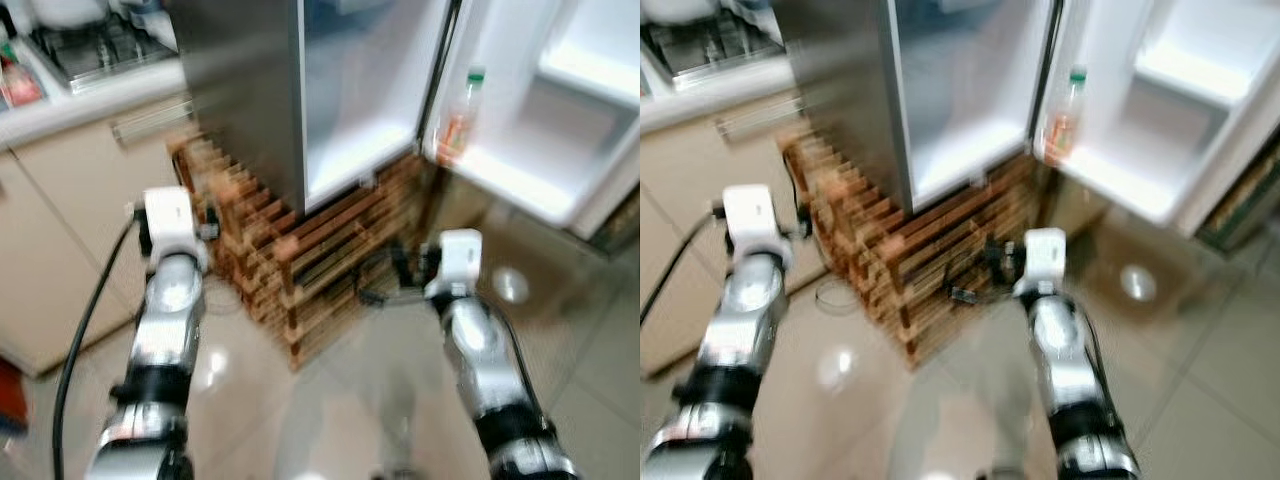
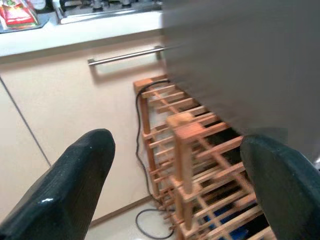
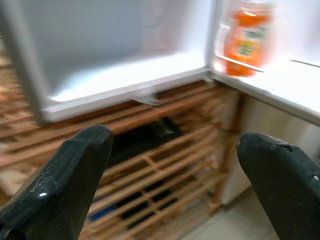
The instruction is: Restocking fridge
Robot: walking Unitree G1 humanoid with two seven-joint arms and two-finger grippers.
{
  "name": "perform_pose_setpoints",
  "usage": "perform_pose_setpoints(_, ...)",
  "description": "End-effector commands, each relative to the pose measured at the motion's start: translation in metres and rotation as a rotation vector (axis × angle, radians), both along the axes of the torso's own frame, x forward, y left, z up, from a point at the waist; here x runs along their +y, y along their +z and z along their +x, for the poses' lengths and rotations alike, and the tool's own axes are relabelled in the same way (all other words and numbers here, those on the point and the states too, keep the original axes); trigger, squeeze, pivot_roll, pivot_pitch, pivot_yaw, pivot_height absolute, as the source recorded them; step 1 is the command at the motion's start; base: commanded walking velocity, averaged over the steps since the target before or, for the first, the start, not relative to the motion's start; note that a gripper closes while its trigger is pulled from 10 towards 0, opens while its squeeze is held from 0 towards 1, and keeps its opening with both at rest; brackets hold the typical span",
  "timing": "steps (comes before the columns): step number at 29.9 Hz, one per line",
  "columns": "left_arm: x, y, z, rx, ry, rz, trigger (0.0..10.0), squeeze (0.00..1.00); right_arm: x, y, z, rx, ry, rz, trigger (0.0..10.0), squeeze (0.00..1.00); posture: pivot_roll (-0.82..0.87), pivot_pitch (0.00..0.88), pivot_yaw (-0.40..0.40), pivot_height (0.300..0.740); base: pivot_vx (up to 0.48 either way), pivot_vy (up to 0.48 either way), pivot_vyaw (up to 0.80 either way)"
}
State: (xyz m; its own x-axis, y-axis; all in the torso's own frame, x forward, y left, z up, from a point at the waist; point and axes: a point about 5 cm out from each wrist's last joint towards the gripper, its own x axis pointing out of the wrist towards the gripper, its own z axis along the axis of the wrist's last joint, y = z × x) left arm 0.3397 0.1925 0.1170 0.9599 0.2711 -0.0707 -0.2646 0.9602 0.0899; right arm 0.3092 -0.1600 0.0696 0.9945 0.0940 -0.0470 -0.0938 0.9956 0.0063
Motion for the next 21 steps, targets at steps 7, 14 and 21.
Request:
perform_pose_setpoints(7, -0.016, 0.004, 0.003, -0.035, -0.064, -0.002, 10.0, 0.0, -0.008, -0.005, -0.006, 0.016, 0.003, -0.009, 10.0, 0.0, -0.13, 0.0, -0.005, 0.74, 0.053, -0.043, 0.33)
perform_pose_setpoints(14, -0.028, 0.002, 0.004, -0.037, -0.077, -0.014, 10.0, 0.0, -0.012, -0.002, -0.003, 0.011, 0.005, -0.02, 10.0, 0.0, -0.14, 0.0, -0.001, 0.74, 0.373, -0.298, 0.53)
perform_pose_setpoints(21, -0.026, 0.0, 0.009, -0.013, -0.074, -0.016, 10.0, 0.0, -0.014, -0.007, -0.01, 0.02, -0.016, -0.021, 10.0, 0.0, -0.16, 0.0, 0.011, 0.74, 0.372, -0.3, 0.49)
